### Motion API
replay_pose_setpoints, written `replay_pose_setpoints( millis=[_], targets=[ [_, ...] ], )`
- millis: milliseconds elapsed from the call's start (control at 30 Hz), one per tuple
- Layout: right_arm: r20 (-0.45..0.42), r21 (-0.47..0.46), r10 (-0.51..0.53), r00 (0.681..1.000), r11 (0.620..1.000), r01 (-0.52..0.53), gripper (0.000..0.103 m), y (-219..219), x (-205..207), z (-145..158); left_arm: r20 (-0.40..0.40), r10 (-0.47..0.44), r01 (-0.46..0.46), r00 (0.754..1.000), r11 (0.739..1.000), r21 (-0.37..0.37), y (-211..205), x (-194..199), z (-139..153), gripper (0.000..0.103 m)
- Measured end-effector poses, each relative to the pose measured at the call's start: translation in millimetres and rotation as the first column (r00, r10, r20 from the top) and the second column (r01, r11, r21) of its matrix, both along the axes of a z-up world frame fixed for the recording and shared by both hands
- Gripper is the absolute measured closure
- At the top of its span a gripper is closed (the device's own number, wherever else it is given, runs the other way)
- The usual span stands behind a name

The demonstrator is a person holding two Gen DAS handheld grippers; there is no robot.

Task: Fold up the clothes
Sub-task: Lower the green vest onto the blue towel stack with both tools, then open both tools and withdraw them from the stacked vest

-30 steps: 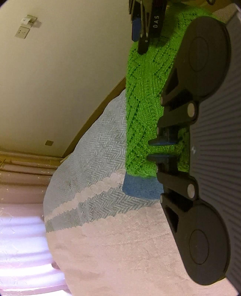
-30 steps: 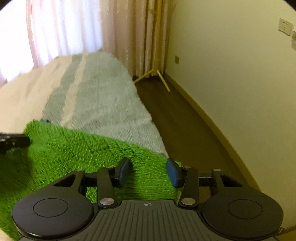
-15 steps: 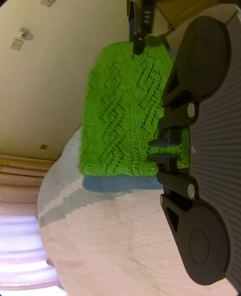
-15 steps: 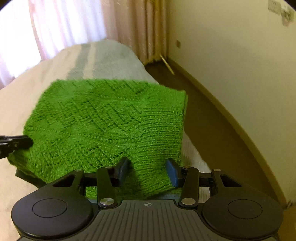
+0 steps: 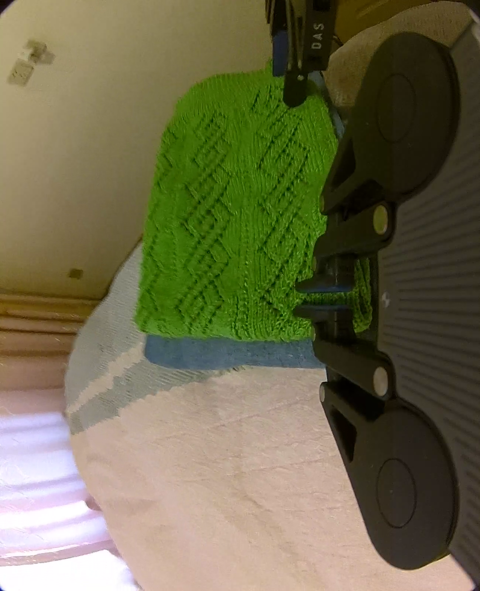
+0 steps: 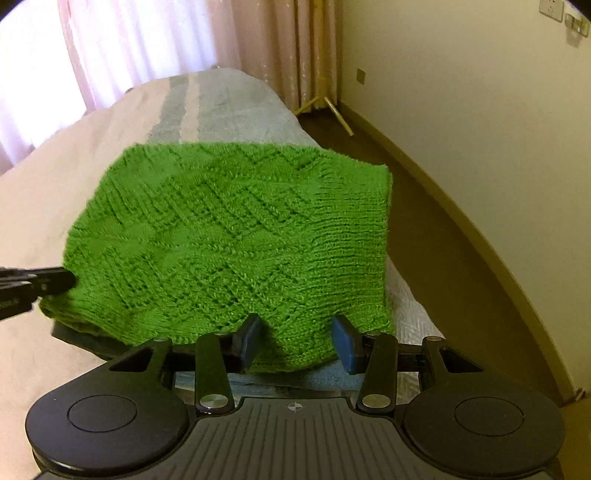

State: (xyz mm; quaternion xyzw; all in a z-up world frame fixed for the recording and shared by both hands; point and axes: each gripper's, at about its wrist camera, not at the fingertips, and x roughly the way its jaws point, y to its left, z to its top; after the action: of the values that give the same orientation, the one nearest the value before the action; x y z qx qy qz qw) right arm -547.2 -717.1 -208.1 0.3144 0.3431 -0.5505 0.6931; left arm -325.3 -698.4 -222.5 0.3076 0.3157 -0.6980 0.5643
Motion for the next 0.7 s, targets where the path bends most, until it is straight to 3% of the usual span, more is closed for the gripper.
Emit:
replay_pose_setpoints(
  millis=[200, 233, 267, 300, 567, 700],
  targets=[
    [0.054, 0.062, -0.023, 0.998, 0.998, 0.019, 0.055, 18, -4, 28, 0.065, 0.035, -0.038, 0.997, 0.999, 0.038, 5, -8, 31, 0.092],
    [0.062, 0.073, -0.03, 0.998, 0.997, 0.026, 0.048, 22, -2, 31, 0.071, 0.041, -0.045, 0.997, 0.998, 0.045, 8, -10, 37, 0.09],
    [0.068, 0.08, -0.04, 0.997, 0.996, 0.034, 0.028, 28, -2, 36, 0.071, 0.047, -0.05, 0.996, 0.997, 0.051, 12, -11, 43, 0.089],
    [0.073, 0.074, -0.048, 0.996, 0.996, 0.042, 0.022, 35, 0, 41, 0.07, 0.052, -0.056, 0.996, 0.997, 0.056, 16, -12, 50, 0.088],
    [0.086, 0.048, -0.029, 0.996, 0.999, 0.025, 0.021, 74, 12, 85, 0.086, 0.081, -0.086, 0.993, 0.994, 0.062, 57, -15, 107, 0.068],
    [0.101, 0.028, -0.032, 0.994, 0.999, 0.029, 0.011, 92, 13, 109, 0.108, 0.11, -0.115, 0.988, 0.992, 0.044, 76, -12, 132, 0.061]
  ],
)
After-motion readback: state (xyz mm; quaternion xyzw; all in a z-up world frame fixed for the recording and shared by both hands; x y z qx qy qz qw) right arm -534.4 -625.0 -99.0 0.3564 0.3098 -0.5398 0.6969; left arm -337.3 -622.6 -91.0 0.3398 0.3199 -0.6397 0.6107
